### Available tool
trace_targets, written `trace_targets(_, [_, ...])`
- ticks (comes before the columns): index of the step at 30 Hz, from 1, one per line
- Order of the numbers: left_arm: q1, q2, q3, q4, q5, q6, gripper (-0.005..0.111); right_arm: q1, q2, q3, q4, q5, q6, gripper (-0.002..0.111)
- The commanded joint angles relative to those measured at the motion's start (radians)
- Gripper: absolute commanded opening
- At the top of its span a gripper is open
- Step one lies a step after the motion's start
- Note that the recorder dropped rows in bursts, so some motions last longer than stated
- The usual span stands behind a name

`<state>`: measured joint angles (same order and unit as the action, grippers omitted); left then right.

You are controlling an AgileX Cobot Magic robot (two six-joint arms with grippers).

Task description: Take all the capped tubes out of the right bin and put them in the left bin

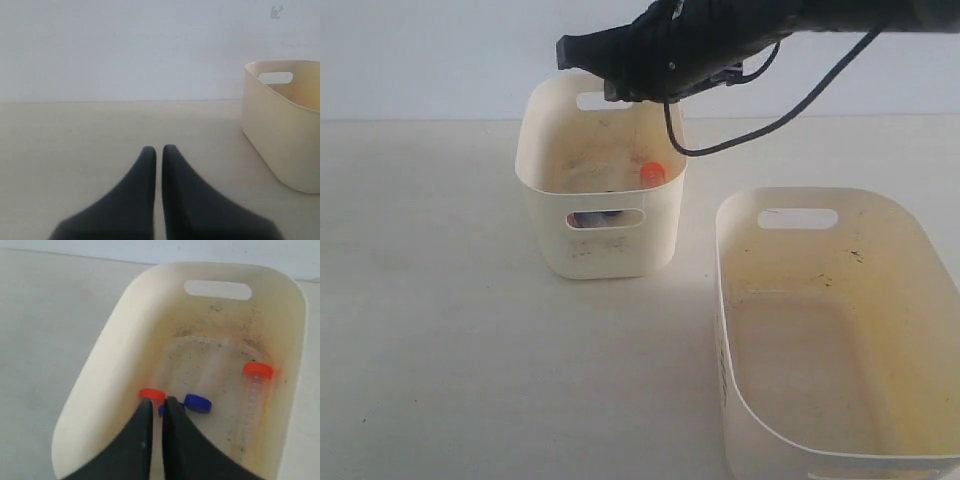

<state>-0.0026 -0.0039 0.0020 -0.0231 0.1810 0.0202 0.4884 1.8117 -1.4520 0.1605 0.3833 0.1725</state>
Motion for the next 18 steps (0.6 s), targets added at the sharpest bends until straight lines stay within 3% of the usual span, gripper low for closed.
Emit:
trace_targets(1, [-0.007,0.004,-0.002,-0.003,-0.007,-0.004,0.004,-0.003,-0.155,0.060,-0.110,0.173,-0.007,0.000])
trace_targets(9, [-0.007,0.004,-0.002,-0.003,-0.007,-0.004,0.004,-0.001,-0.565,0.548,-0.114,0.162,0.053,0.000])
trace_targets(14, [-0.007,0.004,-0.002,-0.003,-0.007,-0.004,0.004,-0.001,-0.639,0.592,-0.112,0.315,0.061,0.000])
trace_targets(18, [-0.007,0.004,-0.002,-0.003,-0.007,-0.004,0.004,-0.001,-0.651,0.592,-0.110,0.317,0.061,0.000])
